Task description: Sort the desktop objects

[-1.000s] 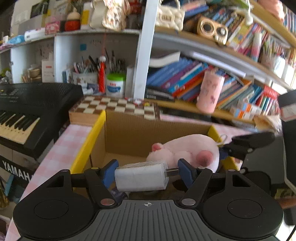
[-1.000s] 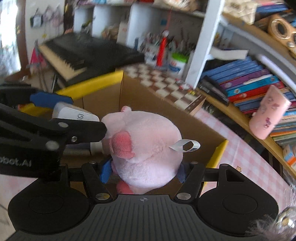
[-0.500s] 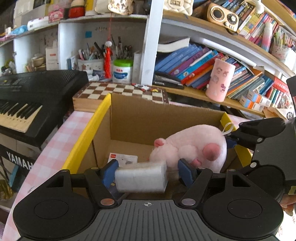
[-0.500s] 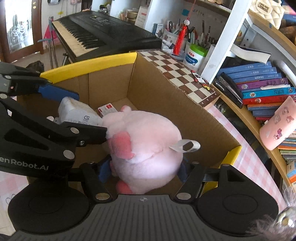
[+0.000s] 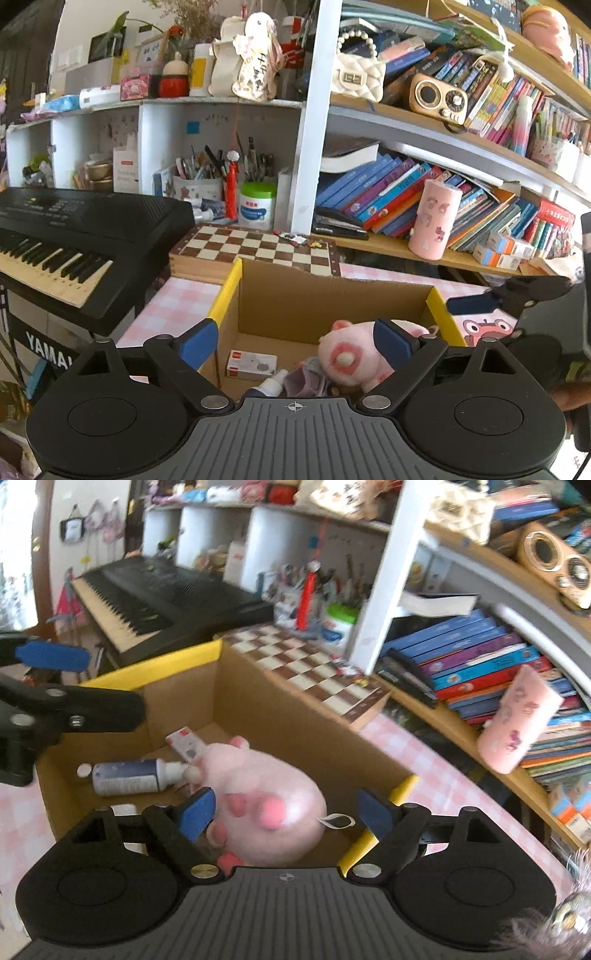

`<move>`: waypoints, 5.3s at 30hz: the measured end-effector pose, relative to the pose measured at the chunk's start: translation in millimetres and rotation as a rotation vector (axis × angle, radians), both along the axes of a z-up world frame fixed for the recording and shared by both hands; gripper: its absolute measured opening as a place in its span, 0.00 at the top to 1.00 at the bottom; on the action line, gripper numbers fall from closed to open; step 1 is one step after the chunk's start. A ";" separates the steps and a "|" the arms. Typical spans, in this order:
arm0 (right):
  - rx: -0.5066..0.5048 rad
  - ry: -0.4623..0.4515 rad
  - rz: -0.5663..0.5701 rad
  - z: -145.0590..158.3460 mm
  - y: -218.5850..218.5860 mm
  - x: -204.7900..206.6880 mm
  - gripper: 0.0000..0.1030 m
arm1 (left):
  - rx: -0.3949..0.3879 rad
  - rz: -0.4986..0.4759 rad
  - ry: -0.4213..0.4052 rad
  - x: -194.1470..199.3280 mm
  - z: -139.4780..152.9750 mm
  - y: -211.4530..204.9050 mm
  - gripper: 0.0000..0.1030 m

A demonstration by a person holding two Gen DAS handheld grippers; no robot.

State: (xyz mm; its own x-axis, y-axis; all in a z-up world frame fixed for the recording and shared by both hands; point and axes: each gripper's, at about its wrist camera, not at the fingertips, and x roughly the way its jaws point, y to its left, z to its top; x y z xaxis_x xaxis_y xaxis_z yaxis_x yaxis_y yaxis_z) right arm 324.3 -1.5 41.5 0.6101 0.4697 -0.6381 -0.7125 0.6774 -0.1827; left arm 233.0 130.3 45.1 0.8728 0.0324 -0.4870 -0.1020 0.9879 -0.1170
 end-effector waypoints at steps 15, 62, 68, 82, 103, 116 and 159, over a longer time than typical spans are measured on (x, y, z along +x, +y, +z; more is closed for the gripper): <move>0.142 -0.066 -0.250 33.1 -57.3 -50.1 0.14 | -0.044 -0.009 -0.073 -59.2 21.3 -3.9 0.01; 0.157 0.045 -0.672 -29.5 -111.4 -287.1 0.10 | -0.053 -0.265 0.107 -197.0 -33.8 -56.7 0.00; 0.146 0.058 -0.660 -29.9 -114.1 -285.1 0.10 | -0.057 -0.291 0.110 -199.5 -34.4 -65.7 0.00; 0.145 0.071 -0.666 -32.8 -117.4 -282.7 0.10 | -0.065 -0.233 0.126 -198.0 -34.8 -65.1 0.00; 0.152 0.069 -0.678 -32.8 -119.3 -287.7 0.10 | -0.070 -0.203 0.132 -204.3 -35.4 -66.5 0.00; 0.147 0.073 -0.675 -34.3 -120.9 -289.3 0.10 | -0.083 -0.197 0.138 -206.1 -37.7 -68.8 0.00; 0.131 0.077 -0.681 -36.2 -124.3 -292.5 0.10 | -0.055 -0.188 0.180 -205.6 -41.5 -72.9 0.00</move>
